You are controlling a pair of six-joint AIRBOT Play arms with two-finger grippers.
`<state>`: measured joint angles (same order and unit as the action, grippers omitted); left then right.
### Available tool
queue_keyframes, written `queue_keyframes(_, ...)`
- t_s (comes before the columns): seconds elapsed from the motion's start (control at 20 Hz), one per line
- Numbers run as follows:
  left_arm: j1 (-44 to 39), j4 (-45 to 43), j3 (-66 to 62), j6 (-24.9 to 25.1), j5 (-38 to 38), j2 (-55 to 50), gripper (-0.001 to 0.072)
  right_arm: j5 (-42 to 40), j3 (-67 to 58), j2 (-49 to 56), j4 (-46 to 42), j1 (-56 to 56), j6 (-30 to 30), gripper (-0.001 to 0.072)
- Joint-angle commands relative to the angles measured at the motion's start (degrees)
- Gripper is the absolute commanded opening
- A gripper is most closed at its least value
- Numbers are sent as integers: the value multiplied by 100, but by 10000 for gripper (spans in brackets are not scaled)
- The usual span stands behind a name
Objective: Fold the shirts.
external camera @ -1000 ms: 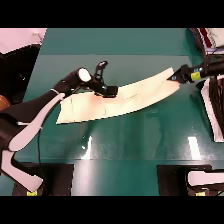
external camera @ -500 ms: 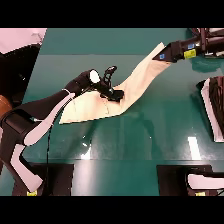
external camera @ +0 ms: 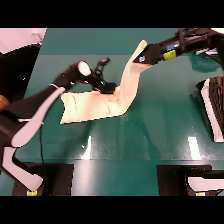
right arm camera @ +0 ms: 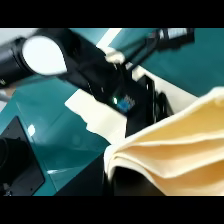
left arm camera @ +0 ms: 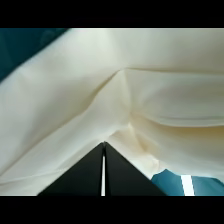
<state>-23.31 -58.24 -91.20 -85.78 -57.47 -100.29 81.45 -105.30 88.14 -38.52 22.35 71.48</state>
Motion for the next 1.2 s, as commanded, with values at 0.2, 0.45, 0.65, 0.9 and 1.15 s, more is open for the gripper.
queue_keyframes(0.2,1950,-1058,-11,79,-643,1834,25,-1294,-11,970,767,1714,-616,15)
queue_keyframes(0.45,2927,-1106,-11,79,-713,2625,26,-1891,-1167,2446,551,2927,-649,161)
queue_keyframes(0.65,3134,-1150,-9,205,-1078,2726,26,-1679,-1137,2702,575,3003,-636,637)
queue_keyframes(0.9,3132,-1137,-7,278,-1360,2726,26,-811,358,1797,-280,1836,-411,530)
queue_keyframes(1.15,3119,-1021,-4,330,-1440,2723,25,-1169,2354,861,-494,319,-37,534)
